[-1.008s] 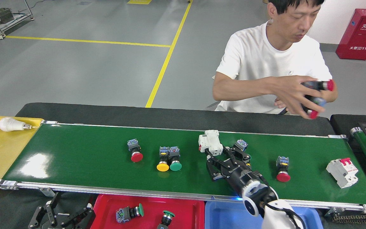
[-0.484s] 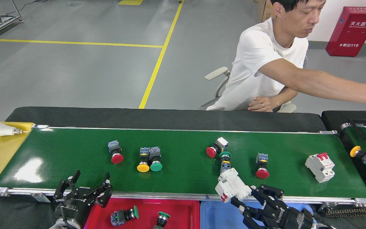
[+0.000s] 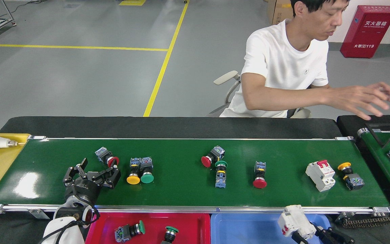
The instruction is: Pick switch part from conveyor to tray
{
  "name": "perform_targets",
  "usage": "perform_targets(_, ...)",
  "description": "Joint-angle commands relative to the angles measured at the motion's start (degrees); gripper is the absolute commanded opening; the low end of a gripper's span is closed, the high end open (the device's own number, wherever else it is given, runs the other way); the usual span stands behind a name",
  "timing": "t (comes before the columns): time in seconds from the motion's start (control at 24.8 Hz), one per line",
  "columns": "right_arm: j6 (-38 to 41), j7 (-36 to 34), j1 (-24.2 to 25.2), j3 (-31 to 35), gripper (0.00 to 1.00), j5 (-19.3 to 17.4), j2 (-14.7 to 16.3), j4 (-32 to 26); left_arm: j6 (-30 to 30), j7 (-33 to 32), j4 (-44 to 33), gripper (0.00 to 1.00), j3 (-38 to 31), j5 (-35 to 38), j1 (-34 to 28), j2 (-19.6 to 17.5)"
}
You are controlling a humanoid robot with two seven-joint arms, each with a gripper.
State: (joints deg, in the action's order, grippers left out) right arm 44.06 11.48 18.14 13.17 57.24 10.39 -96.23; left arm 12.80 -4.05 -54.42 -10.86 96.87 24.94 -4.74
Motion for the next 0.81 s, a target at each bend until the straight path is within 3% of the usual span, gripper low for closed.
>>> perform_targets(0.0,0.94,0.65,-1.09,0.54,0.98,-0.29,-0.81,-0.8,-0.32,0.62,2.65,1.0,-0.04,0.07,2.83,-1.06)
perform_targets(0.28,0.69,0.74,-10.76,0.45,0.98,0.07,-3.54,-0.72,-2.52,0.88,11.7,0.98,0.93,0.07,9.43,-1.24)
perform_targets(0.36,-10.58,0.74,-13.04,0.19,0.98,0.24,-4.42,-0.54,-2.69,1.32,14.96,0.89,1.54,0.07,11.71,-1.5)
perform_targets(0.4,-15.59,0.74,-13.75,0.01,0.98,0.42,-4.68,-0.37,-2.43,2.02,16.19,0.74,1.9,0.07,12.33,-2.12)
perform_targets(0.44,-19.89,0.74,-14.36,-0.07,0.97,1.21,-5.03,-0.19,-2.17,2.64,17.42,0.53,2.6,0.07,12.59,-2.73)
perform_targets(0.48,-23.76,0.65,-14.8,-0.34,0.97,2.44,-5.47,0.07,-1.9,2.73,18.21,0.43,3.48,-0.1,12.86,-3.09)
perform_targets(0.56,-31.84,0.39,-15.42,-1.74,0.97,6.74,-6.7,0.6,-0.58,2.73,19.0,0.07,5.59,-0.63,13.12,-3.61)
perform_targets(0.77,-36.42,0.13,-13.04,-3.59,0.98,10.35,-9.08,-0.72,-0.06,3.69,18.21,0.03,5.59,-2.74,12.51,-3.96)
